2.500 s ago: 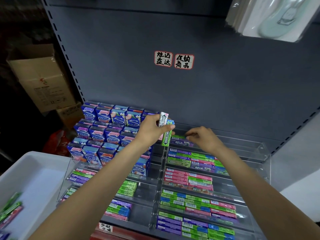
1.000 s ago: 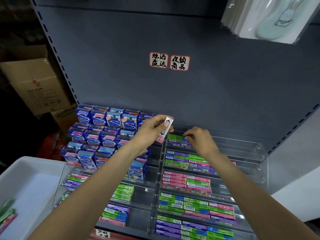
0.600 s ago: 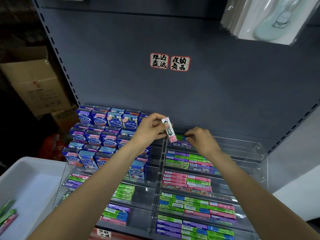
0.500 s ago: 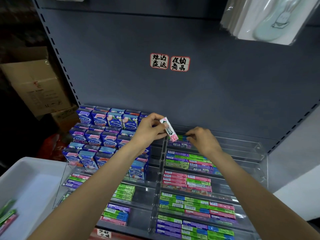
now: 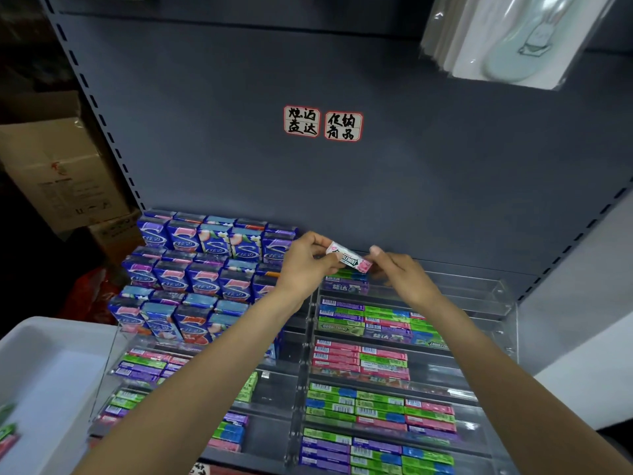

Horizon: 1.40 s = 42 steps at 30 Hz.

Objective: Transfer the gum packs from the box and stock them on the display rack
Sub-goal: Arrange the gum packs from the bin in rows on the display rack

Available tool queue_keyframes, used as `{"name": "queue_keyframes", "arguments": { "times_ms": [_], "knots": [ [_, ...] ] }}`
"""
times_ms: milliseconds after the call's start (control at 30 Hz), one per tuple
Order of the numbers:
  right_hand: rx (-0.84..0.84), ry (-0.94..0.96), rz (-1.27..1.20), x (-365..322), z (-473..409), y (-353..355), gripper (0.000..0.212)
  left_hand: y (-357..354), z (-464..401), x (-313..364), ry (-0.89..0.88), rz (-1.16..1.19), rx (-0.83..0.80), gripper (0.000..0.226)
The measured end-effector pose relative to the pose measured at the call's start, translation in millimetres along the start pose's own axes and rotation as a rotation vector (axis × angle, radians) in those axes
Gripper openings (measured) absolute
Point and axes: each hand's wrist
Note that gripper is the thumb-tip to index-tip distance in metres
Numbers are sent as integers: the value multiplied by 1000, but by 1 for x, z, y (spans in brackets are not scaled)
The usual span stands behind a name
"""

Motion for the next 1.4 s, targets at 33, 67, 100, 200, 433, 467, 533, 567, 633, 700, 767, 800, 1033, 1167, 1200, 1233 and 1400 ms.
{"name": "queue_keyframes", "arguments": {
  "times_ms": [33,67,100,200,433,467,533,567,633,700,767,800,1033,1167,1200,1233,1400],
  "knots": [
    [-13,43,26,1,1,1,37,-2,-1,-2,9,16,5,16],
    [-18,84,62,3,1,2,31,-4,-2,-3,18,24,8,15],
    [-14,106,85,5,1,3,25,-6,-2,-4,28,27,9,15],
    [4,106,41,12,-2,3,15,-8,-2,-8,19,-56,-3,13],
    [75,15,-126,12,-4,-1,16,6,11,-9,-413,-1225,-144,34],
    [75,12,-114,12,-4,-2,16,7,10,-10,-435,-1318,-196,34],
    [75,3,-65,12,-6,-3,14,9,8,-12,-444,-1438,-276,32],
    [79,2,-25,11,-7,-3,14,11,7,-13,-444,-1466,-306,33],
    [111,23,170,11,-8,-1,19,14,7,-14,-441,-1474,-353,36],
    [165,47,427,10,-8,-3,25,17,7,-14,-447,-1466,-376,39],
    [212,71,531,7,-5,-7,25,18,8,-14,-450,-1468,-377,41],
    [231,82,538,6,-4,-9,23,19,9,-14,-449,-1476,-375,42],
    [230,92,595,1,-3,-16,19,20,9,-16,-492,-1528,-386,45],
    [190,111,590,-1,1,-17,25,22,10,-19,-449,-1477,-390,47],
    [172,112,593,0,2,-16,27,22,10,-19,-442,-1463,-389,48],
    [144,106,588,0,4,-16,30,23,11,-20,-434,-1453,-389,48],
    [23,135,573,-2,8,-19,48,24,11,-20,-414,-1428,-392,49]
  ]
}}
Point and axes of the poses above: each hand's wrist, its own z-axis away from the middle knuckle, its own y-axis out of the back of the hand, x = y × z, and after that the axes turned 11 degrees about z, right-handed
